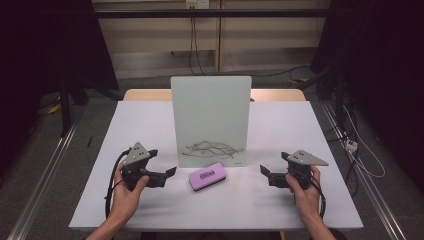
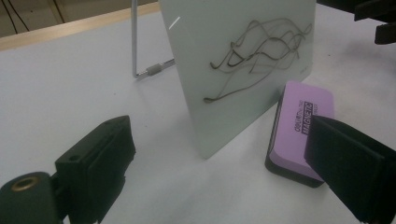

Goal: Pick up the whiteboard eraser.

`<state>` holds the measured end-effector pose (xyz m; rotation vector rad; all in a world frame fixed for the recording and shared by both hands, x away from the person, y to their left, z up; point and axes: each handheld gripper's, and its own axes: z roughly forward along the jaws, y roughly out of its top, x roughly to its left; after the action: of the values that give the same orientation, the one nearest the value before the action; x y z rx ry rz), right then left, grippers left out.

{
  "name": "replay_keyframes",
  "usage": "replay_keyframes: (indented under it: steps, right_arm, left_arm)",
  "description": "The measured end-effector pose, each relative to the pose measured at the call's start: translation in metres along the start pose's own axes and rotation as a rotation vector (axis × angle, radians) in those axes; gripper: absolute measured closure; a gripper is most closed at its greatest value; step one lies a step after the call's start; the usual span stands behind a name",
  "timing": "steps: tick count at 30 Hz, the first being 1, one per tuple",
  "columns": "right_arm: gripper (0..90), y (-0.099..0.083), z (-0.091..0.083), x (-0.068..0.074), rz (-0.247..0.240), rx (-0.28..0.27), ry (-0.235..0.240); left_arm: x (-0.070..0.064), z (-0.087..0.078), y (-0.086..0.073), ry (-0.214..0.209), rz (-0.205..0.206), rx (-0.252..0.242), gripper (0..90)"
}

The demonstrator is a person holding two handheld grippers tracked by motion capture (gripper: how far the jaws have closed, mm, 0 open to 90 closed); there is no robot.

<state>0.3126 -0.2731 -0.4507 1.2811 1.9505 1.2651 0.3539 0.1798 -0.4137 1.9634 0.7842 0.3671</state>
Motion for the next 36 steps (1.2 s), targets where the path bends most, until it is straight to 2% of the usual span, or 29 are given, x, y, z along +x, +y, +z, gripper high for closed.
replay_keyframes:
  steps: [3, 7, 8, 10, 11, 14, 19, 20, 27, 30, 32, 36]
  right_arm:
    - [5.8, 0.0, 0.0, 0.0, -0.003, -0.003, 0.001]
    - [5.8, 0.0, 0.0, 0.0, 0.002, 0.0, 0.0]
    - [5.8, 0.0, 0.0, 0.0, 0.003, -0.001, 0.0]
    - [5.8, 0.0, 0.0, 0.0, 0.003, -0.001, 0.0]
    - [5.8, 0.0, 0.0, 0.0, 0.002, -0.001, 0.001]
    - [5.8, 0.0, 0.0, 0.0, 0.0, -0.001, 0.001]
    - [5.8, 0.0, 0.001, -0.001, -0.001, -0.001, 0.004]
    - [5.8, 0.0, 0.001, 0.0, -0.001, 0.0, 0.004]
    - [5.9, 0.0, 0.0, 0.0, -0.003, 0.0, 0.004]
    - [5.9, 0.0, 0.0, 0.0, -0.003, 0.0, 0.001]
    - [5.9, 0.0, 0.0, 0.0, -0.004, 0.0, 0.002]
    - [5.9, 0.0, 0.0, 0.0, -0.003, -0.001, 0.002]
  left_arm:
    - [-0.002, 0.002, 0.003, -0.011, 0.01, 0.008, 8.0]
    - [-0.002, 0.003, 0.01, -0.02, 0.0, 0.011, 8.0]
    - [-0.002, 0.003, 0.012, -0.011, 0.004, 0.013, 8.0]
    - [-0.002, 0.004, 0.014, -0.023, 0.005, 0.017, 8.0]
    - [-0.002, 0.007, 0.017, -0.039, -0.017, 0.011, 8.0]
    - [-0.002, 0.009, 0.018, -0.048, -0.022, 0.007, 7.9]
    - [-0.005, 0.011, 0.021, -0.056, -0.007, 0.024, 7.8]
    - [-0.006, 0.013, 0.024, -0.072, 0.0, 0.028, 7.7]
    - [-0.011, 0.018, 0.031, -0.075, 0.03, 0.023, 6.9]
    - [-0.012, 0.02, 0.034, -0.063, 0.017, 0.017, 6.9]
    - [-0.012, 0.021, 0.037, -0.079, 0.006, 0.012, 6.7]
    - [-0.013, 0.024, 0.041, -0.081, 0.007, 0.008, 6.4]
